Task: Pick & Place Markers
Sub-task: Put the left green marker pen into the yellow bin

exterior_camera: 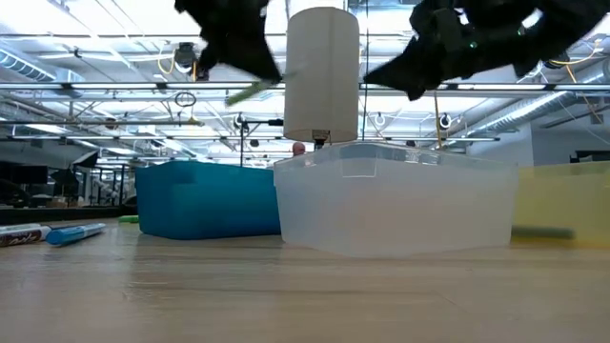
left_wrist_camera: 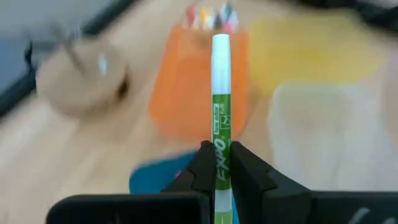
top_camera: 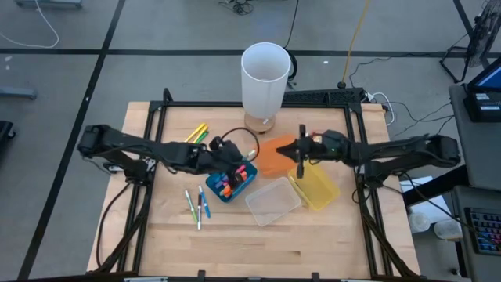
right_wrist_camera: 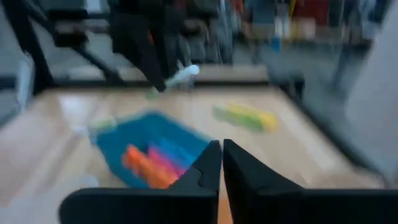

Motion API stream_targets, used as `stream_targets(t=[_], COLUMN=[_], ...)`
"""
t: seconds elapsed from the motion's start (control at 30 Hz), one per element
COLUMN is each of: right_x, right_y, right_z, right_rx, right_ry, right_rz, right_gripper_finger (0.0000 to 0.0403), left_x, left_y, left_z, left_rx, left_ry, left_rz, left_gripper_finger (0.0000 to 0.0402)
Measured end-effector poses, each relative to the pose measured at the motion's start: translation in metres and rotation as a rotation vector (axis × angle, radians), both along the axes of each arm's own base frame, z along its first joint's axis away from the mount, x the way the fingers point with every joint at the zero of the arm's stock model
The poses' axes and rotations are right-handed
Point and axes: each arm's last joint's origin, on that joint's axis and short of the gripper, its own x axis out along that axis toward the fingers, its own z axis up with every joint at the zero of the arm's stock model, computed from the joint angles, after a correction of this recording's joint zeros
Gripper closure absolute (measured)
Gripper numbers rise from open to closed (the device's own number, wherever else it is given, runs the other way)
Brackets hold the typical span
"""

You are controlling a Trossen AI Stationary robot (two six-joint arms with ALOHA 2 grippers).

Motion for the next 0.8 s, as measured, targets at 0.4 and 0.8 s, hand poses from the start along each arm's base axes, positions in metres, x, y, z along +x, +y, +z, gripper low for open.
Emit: stream_targets(t=[0.4,0.8], right_x=[0.059,0.098], right_y=[0.023,0.028], right_z=[-0.008,0.006], right_rx=[0.077,0.097], right_ry=[-0.3,-0.335], right_rz=[0.226,0.294], right_gripper_finger=[0.0201,0.0226], left_x=[0.006,0.007], left_y=[-0.004,-0.006], left_z=[0.021,0.022], left_rx=[0.063,0.078], left_ry=[-0.163,-0.174], left_rz=[-0.13,-0.155], left_gripper_finger=[0.0374,0.0374])
